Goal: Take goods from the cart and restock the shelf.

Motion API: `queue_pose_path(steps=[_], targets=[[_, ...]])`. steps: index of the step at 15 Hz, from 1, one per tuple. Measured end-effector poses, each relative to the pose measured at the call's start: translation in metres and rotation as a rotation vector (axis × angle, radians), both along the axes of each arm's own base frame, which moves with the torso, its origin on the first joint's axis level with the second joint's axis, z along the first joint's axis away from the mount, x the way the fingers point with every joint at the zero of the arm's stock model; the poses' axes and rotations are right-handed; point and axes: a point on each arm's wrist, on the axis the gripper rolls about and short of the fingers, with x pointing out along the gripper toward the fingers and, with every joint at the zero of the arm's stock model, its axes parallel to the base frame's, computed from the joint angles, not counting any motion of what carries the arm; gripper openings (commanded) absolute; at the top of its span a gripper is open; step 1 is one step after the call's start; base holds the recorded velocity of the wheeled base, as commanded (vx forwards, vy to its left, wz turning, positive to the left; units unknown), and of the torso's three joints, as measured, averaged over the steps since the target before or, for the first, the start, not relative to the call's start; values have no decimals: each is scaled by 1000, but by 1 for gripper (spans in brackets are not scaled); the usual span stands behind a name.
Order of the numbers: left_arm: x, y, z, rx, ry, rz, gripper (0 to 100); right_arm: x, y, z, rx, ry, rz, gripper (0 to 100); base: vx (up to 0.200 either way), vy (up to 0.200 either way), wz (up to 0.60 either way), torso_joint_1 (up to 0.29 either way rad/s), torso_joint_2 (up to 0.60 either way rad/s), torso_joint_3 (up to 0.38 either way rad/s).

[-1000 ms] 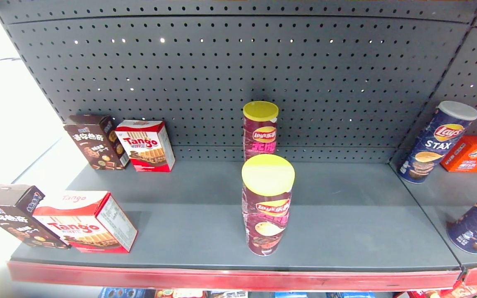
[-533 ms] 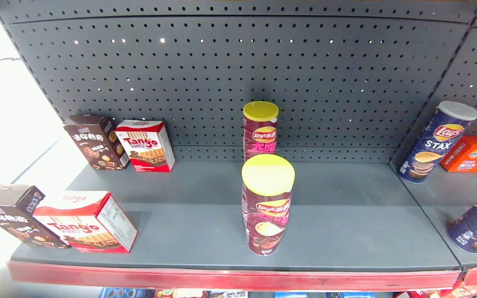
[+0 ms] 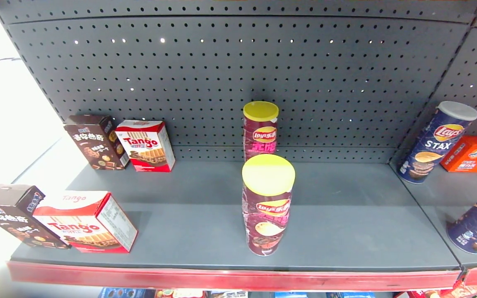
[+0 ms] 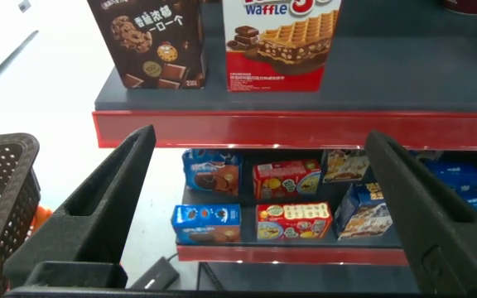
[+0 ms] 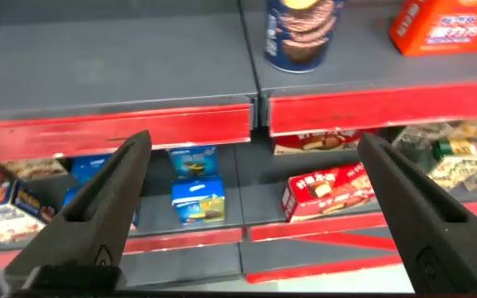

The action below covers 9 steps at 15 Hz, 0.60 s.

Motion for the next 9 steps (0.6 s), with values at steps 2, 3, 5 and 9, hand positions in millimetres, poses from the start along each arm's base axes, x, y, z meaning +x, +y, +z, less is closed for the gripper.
queue_pose_path(steps=[2,3,5,9], targets=[[0,0,0,1,0,0,100,0,0,0,0,1,12,100,0,0,0,0,0,0],[0,0,0,2,0,-1,100,0,0,0,0,1,24,100,0,0,0,0,0,0],[0,0,0,4,0,-3,100,0,-1,0,-1,1,62,100,0,0,0,0,0,0],[0,0,0,1,0,-1,100,0,-2,0,0,3,82,100,0,0,0,0,0,0]])
